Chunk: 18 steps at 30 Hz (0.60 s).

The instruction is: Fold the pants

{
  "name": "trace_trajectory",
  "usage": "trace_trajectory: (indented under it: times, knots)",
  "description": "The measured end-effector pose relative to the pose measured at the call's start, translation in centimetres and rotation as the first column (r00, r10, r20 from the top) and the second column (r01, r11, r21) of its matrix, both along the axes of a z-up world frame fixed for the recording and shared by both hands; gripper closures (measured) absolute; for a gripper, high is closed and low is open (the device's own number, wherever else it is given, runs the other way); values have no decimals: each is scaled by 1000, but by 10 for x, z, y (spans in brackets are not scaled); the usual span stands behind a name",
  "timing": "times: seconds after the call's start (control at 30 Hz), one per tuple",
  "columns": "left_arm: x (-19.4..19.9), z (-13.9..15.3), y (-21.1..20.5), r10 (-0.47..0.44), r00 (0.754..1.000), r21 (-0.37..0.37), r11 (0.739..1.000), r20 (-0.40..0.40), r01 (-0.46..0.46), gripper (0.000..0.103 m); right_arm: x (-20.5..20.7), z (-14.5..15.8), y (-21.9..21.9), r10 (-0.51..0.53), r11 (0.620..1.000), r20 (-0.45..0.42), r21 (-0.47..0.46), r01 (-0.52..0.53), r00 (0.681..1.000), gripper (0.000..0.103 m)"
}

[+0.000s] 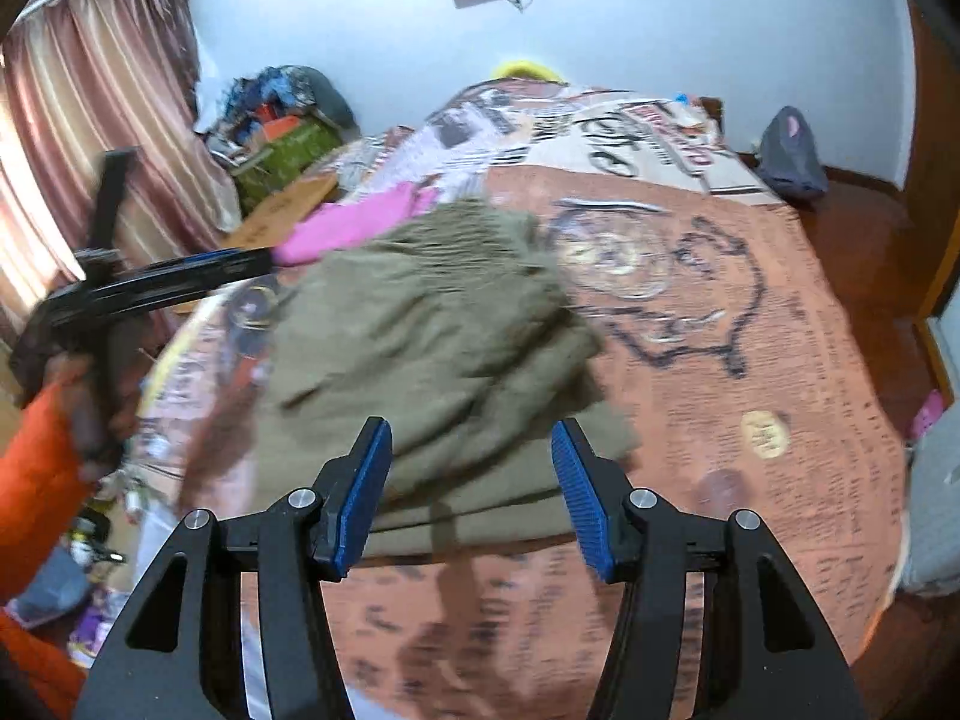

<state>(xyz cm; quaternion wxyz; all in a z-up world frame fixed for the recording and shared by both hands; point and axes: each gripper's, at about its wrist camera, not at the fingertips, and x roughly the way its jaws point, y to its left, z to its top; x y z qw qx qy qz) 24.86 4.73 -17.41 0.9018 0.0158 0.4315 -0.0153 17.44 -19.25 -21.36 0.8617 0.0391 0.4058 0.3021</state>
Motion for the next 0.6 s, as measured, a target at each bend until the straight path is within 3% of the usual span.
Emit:
trace_trajectory:
  times: [0.13, 0.27, 0.37, 0.6]
  knots:
    - [33, -29, 8, -7, 996, 55, 998, -88, 12, 31, -6, -14, 30, 38, 999, -34, -28, -39, 999, 51]
    - [41, -52, 19, -18, 990, -30, 999, -142, 14, 30, -8, -29, 45, 37, 998, -52, -55, -40, 998, 46]
    - [33, -59, 16, -28, 991, -19, 999, -131, 26, 30, -2, -40, 41, 30, 998, -89, -54, -35, 996, 46]
    - [15, -56, 8, -14, 994, 27, 999, -107, 17, 30, 10, -41, 30, 46, 979, -27, -196, -50, 999, 46]
